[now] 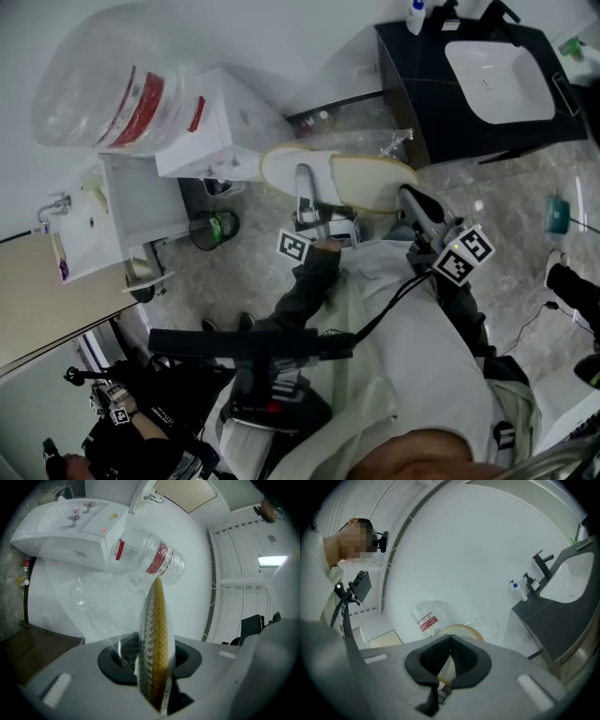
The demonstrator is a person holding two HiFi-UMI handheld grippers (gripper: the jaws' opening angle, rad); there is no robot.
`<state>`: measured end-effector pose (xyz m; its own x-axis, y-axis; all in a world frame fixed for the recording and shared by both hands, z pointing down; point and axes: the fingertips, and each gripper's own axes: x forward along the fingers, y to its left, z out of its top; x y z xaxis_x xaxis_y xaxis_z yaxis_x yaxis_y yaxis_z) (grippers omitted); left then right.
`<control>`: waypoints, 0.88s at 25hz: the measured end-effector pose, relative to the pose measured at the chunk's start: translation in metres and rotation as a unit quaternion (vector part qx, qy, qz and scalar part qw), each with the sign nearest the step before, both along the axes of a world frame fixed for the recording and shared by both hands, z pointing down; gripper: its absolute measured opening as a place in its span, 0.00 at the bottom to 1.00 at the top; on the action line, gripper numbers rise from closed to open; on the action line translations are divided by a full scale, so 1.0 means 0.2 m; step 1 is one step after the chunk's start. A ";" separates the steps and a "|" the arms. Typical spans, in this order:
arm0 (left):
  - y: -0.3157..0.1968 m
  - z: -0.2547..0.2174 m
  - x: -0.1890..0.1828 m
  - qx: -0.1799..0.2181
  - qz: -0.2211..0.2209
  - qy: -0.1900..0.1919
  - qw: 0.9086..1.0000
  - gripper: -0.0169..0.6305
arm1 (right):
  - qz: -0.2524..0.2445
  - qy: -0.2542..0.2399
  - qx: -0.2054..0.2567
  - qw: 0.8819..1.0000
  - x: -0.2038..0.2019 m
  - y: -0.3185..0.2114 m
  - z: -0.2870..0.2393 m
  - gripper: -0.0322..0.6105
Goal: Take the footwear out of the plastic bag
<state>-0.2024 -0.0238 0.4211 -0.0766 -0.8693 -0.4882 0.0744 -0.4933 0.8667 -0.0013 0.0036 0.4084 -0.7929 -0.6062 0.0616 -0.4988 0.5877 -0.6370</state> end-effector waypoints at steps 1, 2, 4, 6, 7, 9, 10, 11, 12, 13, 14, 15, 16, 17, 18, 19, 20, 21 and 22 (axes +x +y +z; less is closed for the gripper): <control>0.00 0.00 0.01 -0.001 -0.001 0.002 1.000 0.19 | -0.001 0.001 0.000 1.000 0.01 -0.01 0.00 0.05; -0.01 0.01 0.02 -0.001 -0.003 0.005 1.000 0.19 | -0.002 0.003 0.002 1.000 0.02 -0.01 0.00 0.05; -0.02 0.01 0.04 -0.001 -0.005 0.011 1.000 0.19 | -0.002 0.005 0.005 1.000 0.05 -0.03 -0.01 0.05; -0.04 0.01 0.07 0.002 -0.006 0.014 1.000 0.19 | -0.001 0.007 0.009 1.000 0.08 -0.04 -0.02 0.05; -0.05 0.01 0.09 0.004 -0.006 0.015 1.000 0.19 | -0.001 0.008 0.011 1.000 0.09 -0.05 -0.02 0.05; -0.07 0.01 0.13 0.008 -0.005 0.017 1.000 0.19 | 0.000 0.009 0.014 1.000 0.13 -0.06 -0.02 0.05; -0.07 0.01 0.15 0.009 -0.005 0.017 1.000 0.19 | 0.000 0.009 0.015 1.000 0.15 -0.07 -0.02 0.05; -0.08 0.01 0.17 0.009 -0.005 0.016 1.000 0.19 | -0.001 0.009 0.016 1.000 0.17 -0.07 -0.02 0.05; -0.08 0.01 0.19 0.010 -0.006 0.016 1.000 0.19 | -0.002 0.010 0.017 1.000 0.18 -0.08 -0.02 0.05; -0.09 0.01 0.20 0.011 -0.007 0.017 1.000 0.19 | -0.003 0.010 0.018 1.000 0.20 -0.09 -0.02 0.05; -0.09 0.01 0.21 0.012 -0.007 0.017 1.000 0.19 | -0.004 0.010 0.019 1.000 0.21 -0.09 -0.02 0.05; -0.10 0.00 0.23 0.013 -0.008 0.017 1.000 0.19 | -0.004 0.010 0.020 1.000 0.22 -0.10 -0.02 0.05; -0.11 0.00 0.24 0.014 -0.008 0.016 1.000 0.19 | -0.004 0.010 0.021 1.000 0.24 -0.11 -0.03 0.05; -0.11 -0.01 0.25 0.016 -0.009 0.016 1.000 0.19 | -0.004 0.009 0.022 1.000 0.25 -0.12 -0.03 0.05; -0.12 -0.01 0.26 0.016 -0.010 0.016 1.000 0.19 | -0.004 0.009 0.022 1.000 0.26 -0.13 -0.03 0.05; -0.12 -0.01 0.27 0.017 -0.011 0.016 1.000 0.19 | -0.006 0.008 0.023 1.000 0.27 -0.13 -0.03 0.05; -0.12 -0.01 0.28 0.017 -0.013 0.016 1.000 0.19 | -0.008 0.007 0.024 1.000 0.28 -0.14 -0.03 0.05; -0.12 -0.01 0.29 0.018 -0.014 0.016 1.000 0.19 | -0.010 0.007 0.025 1.000 0.29 -0.14 -0.03 0.05; -0.12 -0.01 0.30 0.017 -0.016 0.016 1.000 0.19 | -0.011 0.007 0.025 1.000 0.30 -0.15 -0.03 0.05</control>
<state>-0.1428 -0.0484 0.4183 -0.1195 -0.8487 -0.5152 0.0850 -0.5258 0.8464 0.0578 -0.0256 0.4030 -0.8059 -0.5905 0.0434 -0.4939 0.6301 -0.5992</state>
